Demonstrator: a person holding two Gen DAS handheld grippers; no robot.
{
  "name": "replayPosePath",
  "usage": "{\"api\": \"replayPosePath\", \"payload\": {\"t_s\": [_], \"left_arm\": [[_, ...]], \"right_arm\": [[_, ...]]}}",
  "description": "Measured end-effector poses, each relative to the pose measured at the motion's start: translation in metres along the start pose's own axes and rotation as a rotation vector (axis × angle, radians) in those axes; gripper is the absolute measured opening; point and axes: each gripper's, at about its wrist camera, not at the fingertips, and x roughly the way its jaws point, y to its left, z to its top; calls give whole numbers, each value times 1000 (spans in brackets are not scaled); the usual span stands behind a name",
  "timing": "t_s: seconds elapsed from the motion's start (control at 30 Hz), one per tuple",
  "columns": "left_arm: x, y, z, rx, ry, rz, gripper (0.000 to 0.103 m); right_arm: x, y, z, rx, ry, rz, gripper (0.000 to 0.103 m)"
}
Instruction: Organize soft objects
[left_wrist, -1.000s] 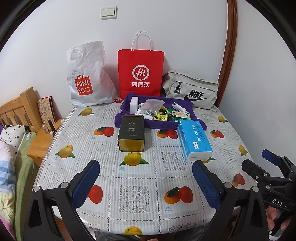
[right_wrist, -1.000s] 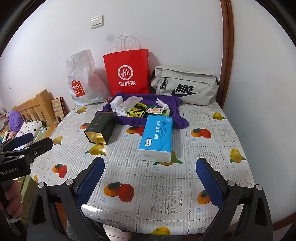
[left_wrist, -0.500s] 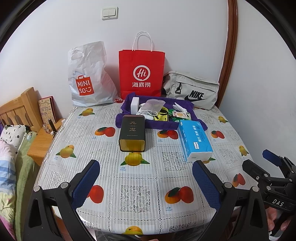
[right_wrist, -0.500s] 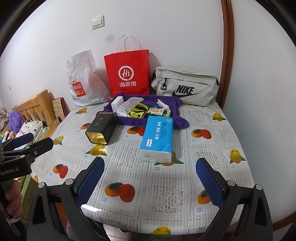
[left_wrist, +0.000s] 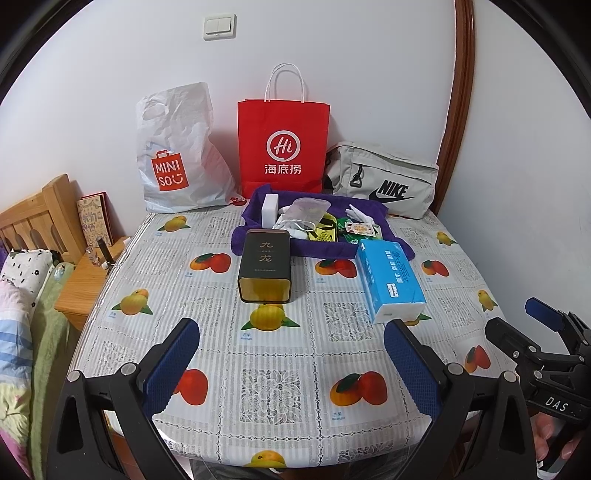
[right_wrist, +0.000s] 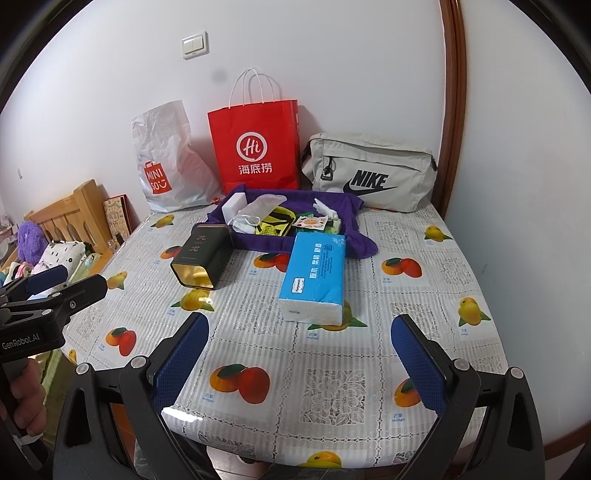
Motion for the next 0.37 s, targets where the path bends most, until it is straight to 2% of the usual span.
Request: {"api": "replayPosePath", "payload": {"t_s": [0.37], "left_arm": [[1, 5, 7, 13, -7, 5, 101]], "right_arm": [[-3, 2, 4, 2, -3, -3, 98]]}}
